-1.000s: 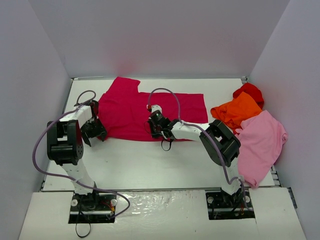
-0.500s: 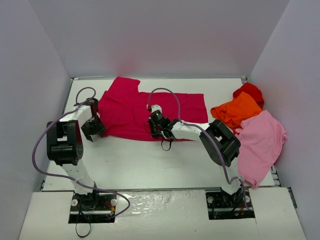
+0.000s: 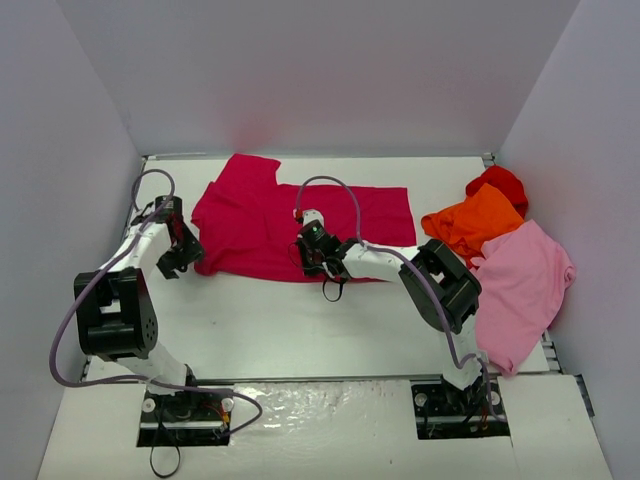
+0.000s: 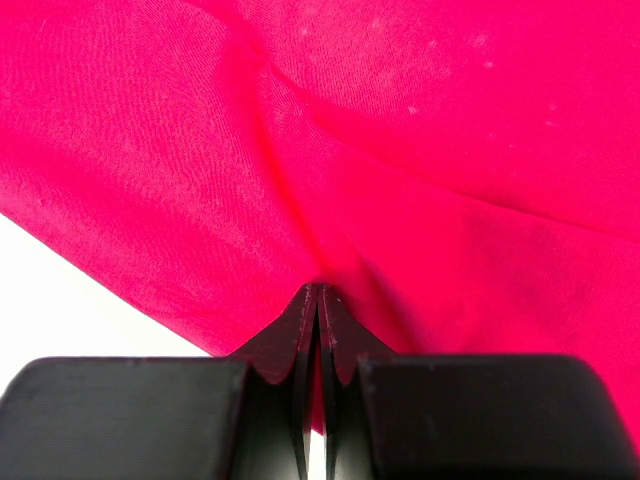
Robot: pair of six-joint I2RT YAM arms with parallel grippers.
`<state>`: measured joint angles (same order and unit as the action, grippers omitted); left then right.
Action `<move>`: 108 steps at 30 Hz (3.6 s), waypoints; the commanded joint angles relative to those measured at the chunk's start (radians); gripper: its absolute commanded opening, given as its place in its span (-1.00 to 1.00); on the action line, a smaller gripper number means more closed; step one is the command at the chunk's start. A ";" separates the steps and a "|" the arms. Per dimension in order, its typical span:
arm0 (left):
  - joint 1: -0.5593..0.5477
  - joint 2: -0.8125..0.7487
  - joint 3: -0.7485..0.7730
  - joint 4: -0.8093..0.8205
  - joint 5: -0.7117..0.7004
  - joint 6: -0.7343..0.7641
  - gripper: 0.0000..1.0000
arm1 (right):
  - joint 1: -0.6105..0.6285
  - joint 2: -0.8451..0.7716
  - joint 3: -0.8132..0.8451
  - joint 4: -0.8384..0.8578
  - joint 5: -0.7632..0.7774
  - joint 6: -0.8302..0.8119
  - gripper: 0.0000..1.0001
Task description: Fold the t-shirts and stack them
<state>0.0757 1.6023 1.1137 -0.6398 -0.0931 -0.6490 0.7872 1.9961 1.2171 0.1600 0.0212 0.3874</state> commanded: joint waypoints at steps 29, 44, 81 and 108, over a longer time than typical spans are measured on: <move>0.024 0.179 0.109 0.187 0.093 -0.001 -0.99 | 0.012 -0.004 -0.113 -0.185 0.039 0.005 -1.00; 0.058 0.154 0.259 -0.006 -0.021 0.061 -0.98 | 0.014 -0.040 -0.200 -0.230 0.072 0.004 -1.00; 0.170 0.159 0.298 -0.073 -0.039 0.103 -0.91 | -0.088 -0.117 -0.307 -0.288 0.143 0.007 -1.00; 0.189 -0.046 0.281 -0.198 0.052 0.091 0.14 | -0.121 -0.381 -0.252 -0.319 0.135 0.076 0.09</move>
<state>0.2667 1.6752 1.3514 -0.8110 -0.0396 -0.5684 0.6730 1.7129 0.9533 -0.0413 0.0857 0.4501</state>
